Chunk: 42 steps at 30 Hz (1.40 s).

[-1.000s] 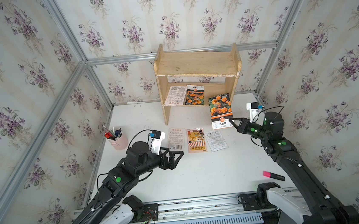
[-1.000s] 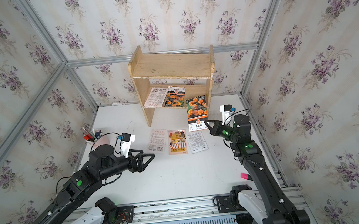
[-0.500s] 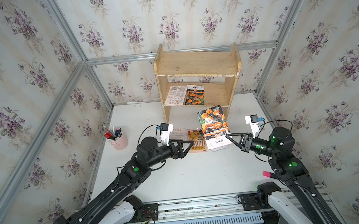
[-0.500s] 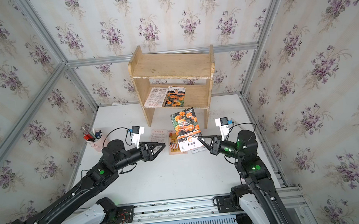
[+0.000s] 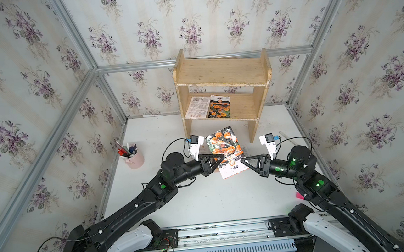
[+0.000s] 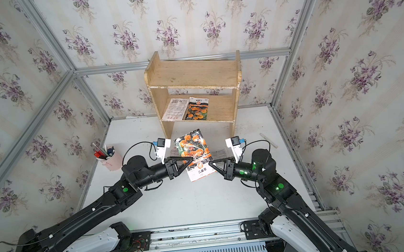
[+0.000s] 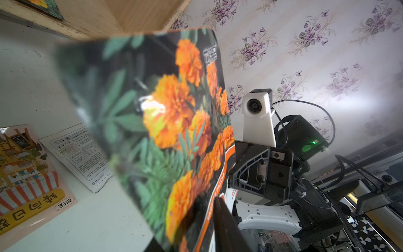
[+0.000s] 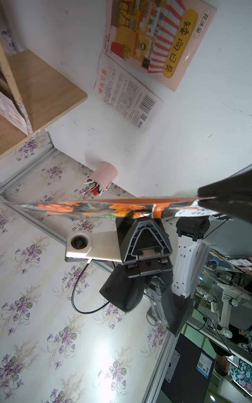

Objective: Take the seed bag off the shelf
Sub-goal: Pick up the seed packet from the shelf, then place the seed packet at the center of the board.

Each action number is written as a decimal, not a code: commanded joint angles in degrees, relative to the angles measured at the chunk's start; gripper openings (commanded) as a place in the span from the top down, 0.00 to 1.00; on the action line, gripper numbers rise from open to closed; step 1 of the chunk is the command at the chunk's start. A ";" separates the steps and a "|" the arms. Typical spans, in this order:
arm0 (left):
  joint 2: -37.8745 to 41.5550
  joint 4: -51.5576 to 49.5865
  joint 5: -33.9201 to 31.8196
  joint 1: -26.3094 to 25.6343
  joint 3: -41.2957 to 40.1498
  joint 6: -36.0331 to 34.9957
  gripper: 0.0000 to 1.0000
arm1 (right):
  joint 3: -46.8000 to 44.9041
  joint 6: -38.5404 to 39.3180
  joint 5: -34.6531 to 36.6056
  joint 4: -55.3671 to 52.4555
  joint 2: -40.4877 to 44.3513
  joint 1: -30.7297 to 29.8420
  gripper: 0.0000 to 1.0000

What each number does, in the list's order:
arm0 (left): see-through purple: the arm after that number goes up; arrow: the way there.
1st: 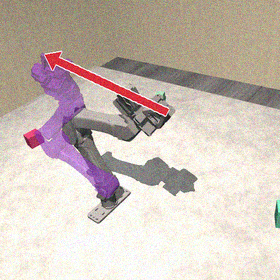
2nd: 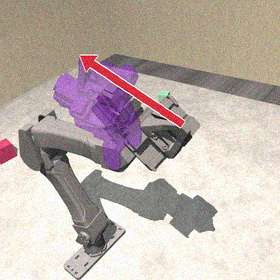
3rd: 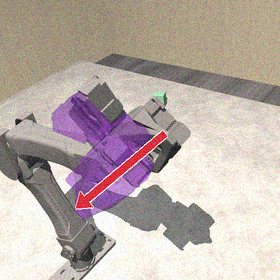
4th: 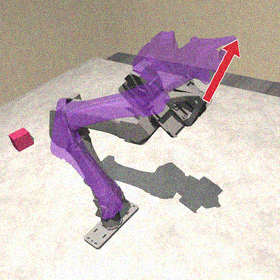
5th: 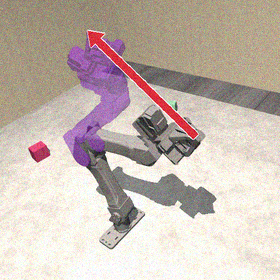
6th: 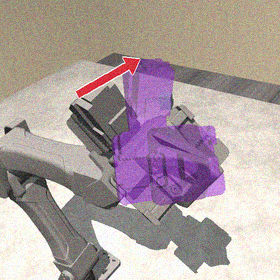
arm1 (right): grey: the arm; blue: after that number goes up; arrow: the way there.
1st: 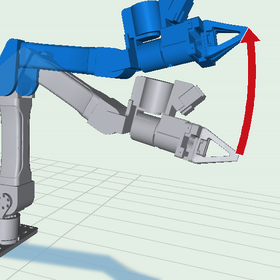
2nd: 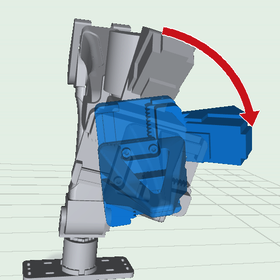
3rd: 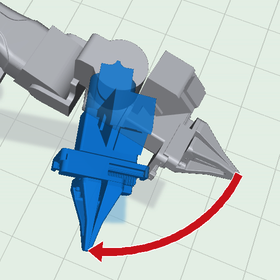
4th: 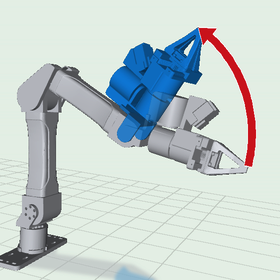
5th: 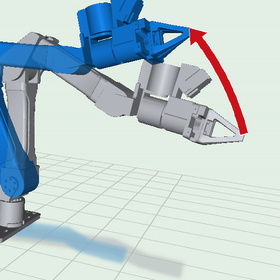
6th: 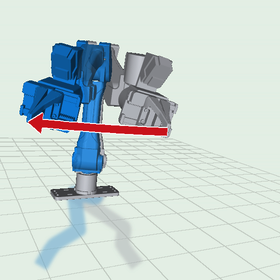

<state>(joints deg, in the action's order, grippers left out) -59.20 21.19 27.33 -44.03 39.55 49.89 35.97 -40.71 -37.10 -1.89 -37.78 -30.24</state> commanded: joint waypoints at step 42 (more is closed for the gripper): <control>-26.62 7.88 -16.88 -19.33 -0.31 12.87 1.00 | 18.90 13.45 34.38 -51.91 3.68 -0.17 0.00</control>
<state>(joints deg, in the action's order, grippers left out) -83.77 24.93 14.11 -62.08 38.15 60.31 54.72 -28.23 -5.02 -51.99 -34.06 -30.39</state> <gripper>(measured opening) 0.059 0.998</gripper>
